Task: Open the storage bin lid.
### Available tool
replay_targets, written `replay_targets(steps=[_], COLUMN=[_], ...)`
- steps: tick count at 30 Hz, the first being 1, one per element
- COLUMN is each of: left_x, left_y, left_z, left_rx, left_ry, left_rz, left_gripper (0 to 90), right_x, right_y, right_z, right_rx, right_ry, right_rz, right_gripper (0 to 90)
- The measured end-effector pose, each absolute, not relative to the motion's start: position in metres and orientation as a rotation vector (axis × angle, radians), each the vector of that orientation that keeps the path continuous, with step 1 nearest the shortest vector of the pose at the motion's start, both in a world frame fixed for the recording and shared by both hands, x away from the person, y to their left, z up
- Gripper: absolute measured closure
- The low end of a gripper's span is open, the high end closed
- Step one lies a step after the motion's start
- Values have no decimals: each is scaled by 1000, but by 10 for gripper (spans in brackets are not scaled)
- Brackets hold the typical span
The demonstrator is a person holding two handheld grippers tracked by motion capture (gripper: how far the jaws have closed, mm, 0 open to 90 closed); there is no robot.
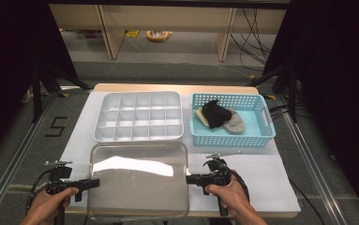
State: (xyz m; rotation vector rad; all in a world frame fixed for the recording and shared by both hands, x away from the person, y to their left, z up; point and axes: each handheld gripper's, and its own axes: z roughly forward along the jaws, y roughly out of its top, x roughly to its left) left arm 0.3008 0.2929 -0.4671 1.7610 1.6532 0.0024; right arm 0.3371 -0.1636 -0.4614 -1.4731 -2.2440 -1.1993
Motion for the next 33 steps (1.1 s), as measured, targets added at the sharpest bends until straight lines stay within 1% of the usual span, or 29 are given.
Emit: replay_targets(steps=[3,6,8,9,11,17,18,20,22,24,26,27,31,33], left_x=[304,306,306,308,308,309,308,309,308,306,306,306,305,304], left_y=[295,294,295,297,297,300,299,297,297,294,294,294,294,292], left_z=[-473,-476,-477,-479,-482,-482,-481,-481,-481,-481,-481,-481,-480,-479], left_rx=[1761,1749,1752,1748,1739,1744,1744,1727,1750,1733,1721,1703,1721,1731], left_ry=[1657,1667,1669,1666,1676,1674,1679,1692,1679,1690,1697,1705,1699,1709], left_rz=[-30,-18,-26,-55,-53,-80,-62,-66,-62,-29,-35,-60,-40,-1], left_gripper=[519,514,513,512,512,520,519,512,497,483,453,442,435,420], right_x=[339,342,344,345,346,347,347,347,348,347,348,348,348,348], right_y=[-161,-160,-159,-159,-158,-157,-156,-156,-156,-155,-156,-156,-155,-154], right_z=[-464,-468,-472,-473,-475,-481,-481,-482,-484,-486,-488,-489,-488,-488], right_rx=[-1479,-1489,-1489,-1494,-1499,-1501,-1503,-1506,-1492,-1513,-1516,-1516,-1512,-1515], right_ry=[-2266,-2269,-2252,-2257,-2251,-2234,-2241,-2232,-2241,-2236,-2247,-2247,-2245,-2244], right_rz=[-1178,-1157,-1161,-1155,-1154,-1146,-1137,-1130,-1131,-1108,-1105,-1106,-1103,-1102], right_gripper=[723,712,708,706,699,689,687,684,678,670,665,668,664,656])
